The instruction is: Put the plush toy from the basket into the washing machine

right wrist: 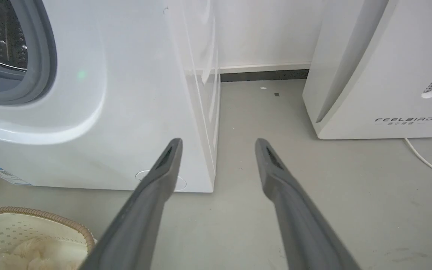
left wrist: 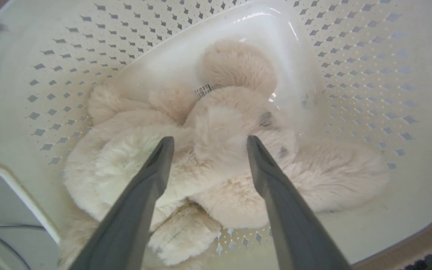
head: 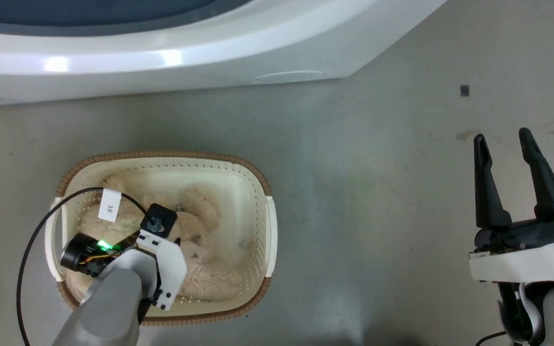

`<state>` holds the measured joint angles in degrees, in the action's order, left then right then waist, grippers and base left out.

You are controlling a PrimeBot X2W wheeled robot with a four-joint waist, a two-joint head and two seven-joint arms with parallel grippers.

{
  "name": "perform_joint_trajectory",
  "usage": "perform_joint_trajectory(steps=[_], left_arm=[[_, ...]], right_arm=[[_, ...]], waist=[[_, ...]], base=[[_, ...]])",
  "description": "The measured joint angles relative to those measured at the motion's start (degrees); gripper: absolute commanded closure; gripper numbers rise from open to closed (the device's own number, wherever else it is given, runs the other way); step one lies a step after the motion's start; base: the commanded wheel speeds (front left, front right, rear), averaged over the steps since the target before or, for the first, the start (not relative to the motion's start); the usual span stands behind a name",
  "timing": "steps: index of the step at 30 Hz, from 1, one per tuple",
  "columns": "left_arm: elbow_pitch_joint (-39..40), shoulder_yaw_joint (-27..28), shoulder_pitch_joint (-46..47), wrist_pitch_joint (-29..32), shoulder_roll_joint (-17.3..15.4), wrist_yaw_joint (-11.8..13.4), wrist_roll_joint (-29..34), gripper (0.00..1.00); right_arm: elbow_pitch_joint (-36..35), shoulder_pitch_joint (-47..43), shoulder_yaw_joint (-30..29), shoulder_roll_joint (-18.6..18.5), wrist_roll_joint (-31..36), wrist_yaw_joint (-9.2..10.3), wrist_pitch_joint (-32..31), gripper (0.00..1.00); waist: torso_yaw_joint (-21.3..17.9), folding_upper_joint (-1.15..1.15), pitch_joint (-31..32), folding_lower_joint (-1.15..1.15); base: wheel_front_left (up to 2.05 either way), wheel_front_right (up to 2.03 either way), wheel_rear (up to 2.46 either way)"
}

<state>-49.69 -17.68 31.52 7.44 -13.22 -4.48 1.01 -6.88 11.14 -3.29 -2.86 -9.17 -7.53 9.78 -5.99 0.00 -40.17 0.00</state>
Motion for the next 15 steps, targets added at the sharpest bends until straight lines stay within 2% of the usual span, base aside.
perform_joint_trajectory(steps=[15], left_arm=[[-8.36,-5.11,7.53,-2.23,-2.15,0.86,0.85,0.00]], right_arm=[[-1.18,2.65,-0.23,0.00,-1.80,-0.01,1.72,0.00]], waist=[[-1.21,0.00,-8.46,0.00]], base=[[0.00,0.00,0.00]])
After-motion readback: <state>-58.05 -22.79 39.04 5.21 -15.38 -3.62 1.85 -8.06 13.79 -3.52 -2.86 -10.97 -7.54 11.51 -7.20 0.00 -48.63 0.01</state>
